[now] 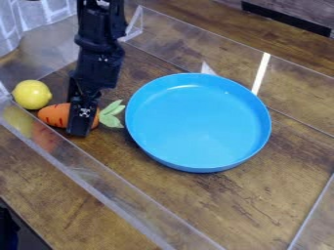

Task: Move the carrot to the right side

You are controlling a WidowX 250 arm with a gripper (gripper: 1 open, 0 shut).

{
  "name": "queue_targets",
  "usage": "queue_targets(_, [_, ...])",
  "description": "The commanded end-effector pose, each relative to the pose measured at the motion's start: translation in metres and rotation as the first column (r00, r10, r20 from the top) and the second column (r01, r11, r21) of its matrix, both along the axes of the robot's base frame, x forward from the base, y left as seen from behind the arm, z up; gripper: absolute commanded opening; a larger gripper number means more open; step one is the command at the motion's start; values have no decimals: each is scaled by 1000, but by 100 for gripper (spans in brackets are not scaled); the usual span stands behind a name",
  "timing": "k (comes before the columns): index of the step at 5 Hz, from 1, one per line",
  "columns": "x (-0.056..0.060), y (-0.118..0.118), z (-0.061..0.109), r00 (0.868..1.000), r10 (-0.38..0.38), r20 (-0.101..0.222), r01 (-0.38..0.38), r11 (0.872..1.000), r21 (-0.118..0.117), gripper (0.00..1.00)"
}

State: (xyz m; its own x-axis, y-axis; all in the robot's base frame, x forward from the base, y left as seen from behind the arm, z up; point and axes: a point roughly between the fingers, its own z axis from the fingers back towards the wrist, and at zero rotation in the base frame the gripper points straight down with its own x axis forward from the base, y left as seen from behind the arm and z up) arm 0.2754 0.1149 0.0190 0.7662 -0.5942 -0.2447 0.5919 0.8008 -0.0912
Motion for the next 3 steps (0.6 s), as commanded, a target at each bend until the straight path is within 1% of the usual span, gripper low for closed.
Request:
queue_targets(1, [0,7,-1,999,32,3,-32,999,-9,100])
queue_targets(3, [0,7,-1,999,44,-2,-44,999,-17,100])
